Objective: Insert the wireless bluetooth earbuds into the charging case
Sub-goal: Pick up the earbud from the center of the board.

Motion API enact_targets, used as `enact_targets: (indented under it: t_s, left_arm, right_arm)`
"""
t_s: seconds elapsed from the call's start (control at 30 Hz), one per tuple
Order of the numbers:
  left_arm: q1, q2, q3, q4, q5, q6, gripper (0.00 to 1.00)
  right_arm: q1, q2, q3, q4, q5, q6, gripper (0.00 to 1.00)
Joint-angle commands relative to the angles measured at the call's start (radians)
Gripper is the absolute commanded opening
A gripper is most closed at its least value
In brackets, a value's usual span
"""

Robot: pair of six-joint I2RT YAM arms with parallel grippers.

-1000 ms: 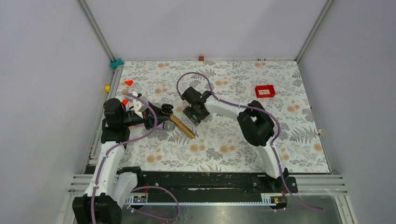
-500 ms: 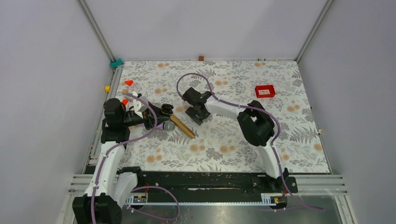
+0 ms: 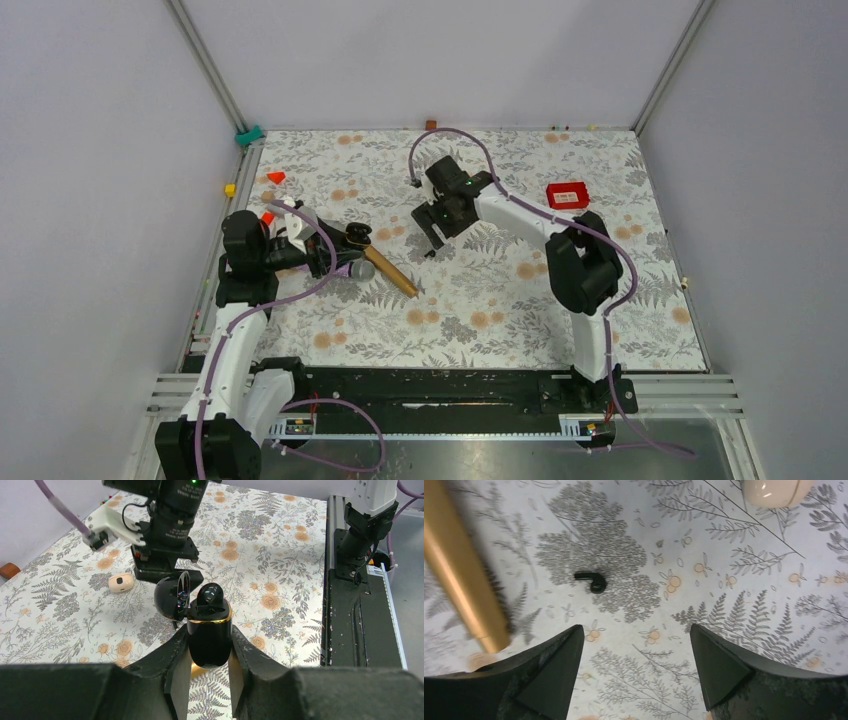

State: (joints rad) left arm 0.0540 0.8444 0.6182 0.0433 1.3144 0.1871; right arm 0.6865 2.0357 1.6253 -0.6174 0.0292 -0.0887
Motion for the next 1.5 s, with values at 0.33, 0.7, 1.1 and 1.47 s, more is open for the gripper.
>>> enact_targets:
  t_s: [0.33,0.7,1.1,1.47]
  left_arm:
    - [-0.002,-0.006,0.02,0.017,0.043,0.013,0.0]
    - [-0.002,-0.001,0.021,0.017,0.049,0.015,0.0]
    - [-0.003,0.002,0.02,0.017,0.051,0.014,0.0]
    - [-0.002,0.005,0.021,0.017,0.055,0.012,0.0]
  right_arm:
    - [-0.072,0.134,0.094,0.01,-0.454,0.13,0.68]
    - [-0.108,0.182,0.11,0.009,-0.499,0.197,0.63]
    - [-0.136,0.242,0.132,0.006,-0.511,0.272,0.55]
    - [-0.14,0.244,0.136,0.0,-0.49,0.299,0.48]
